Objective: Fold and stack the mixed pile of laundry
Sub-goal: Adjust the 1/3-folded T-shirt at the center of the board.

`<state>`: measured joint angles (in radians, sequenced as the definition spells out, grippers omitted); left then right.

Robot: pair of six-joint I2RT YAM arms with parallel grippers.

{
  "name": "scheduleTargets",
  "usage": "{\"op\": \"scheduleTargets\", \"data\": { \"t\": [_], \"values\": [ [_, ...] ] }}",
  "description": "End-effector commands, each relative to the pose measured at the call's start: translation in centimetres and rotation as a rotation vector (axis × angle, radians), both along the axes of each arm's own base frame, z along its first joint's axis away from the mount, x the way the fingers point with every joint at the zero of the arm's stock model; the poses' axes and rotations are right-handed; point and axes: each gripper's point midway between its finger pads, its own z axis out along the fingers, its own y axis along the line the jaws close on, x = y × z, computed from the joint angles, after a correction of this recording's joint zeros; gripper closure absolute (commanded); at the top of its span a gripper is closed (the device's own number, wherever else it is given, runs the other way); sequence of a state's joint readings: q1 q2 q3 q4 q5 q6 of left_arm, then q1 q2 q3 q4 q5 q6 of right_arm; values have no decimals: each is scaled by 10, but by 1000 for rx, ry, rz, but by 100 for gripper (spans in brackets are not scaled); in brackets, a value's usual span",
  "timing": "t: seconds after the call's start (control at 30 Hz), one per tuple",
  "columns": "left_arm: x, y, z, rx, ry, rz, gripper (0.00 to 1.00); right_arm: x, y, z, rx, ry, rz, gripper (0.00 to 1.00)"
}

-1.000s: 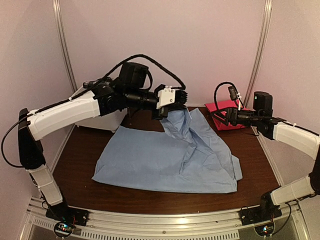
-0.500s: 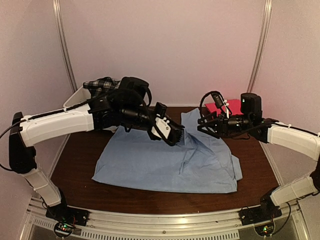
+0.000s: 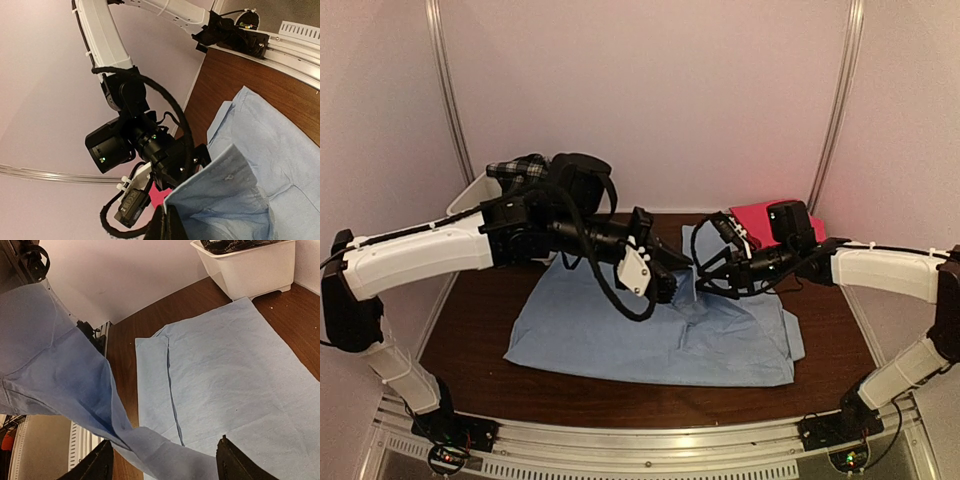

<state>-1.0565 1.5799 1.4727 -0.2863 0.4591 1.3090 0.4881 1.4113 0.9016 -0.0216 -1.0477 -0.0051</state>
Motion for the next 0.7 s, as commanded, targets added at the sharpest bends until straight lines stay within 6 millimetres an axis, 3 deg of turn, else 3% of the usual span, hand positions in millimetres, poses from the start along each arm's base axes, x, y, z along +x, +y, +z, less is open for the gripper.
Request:
{"op": "scheduleTargets", "data": {
  "t": [0.0, 0.33, 0.57, 0.63, 0.67],
  "values": [
    [2, 4, 9, -30, -44, 9, 100, -7, 7, -17, -85, -33, 8, 31],
    [1, 10, 10, -39, -62, 22, 100, 19, -2, -33, -186, -51, -123, 54],
    [2, 13, 8, -35, -74, 33, 100, 27, -11, -29, -195, -66, -175, 65],
    [3, 14, 7, -31, -80, 37, 100, 28, -11, -27, -194, -66, -178, 78],
    [4, 14, 5, -25, -86, 42, 100, 28, -11, -27, -194, -65, -179, 88]
  ]
}}
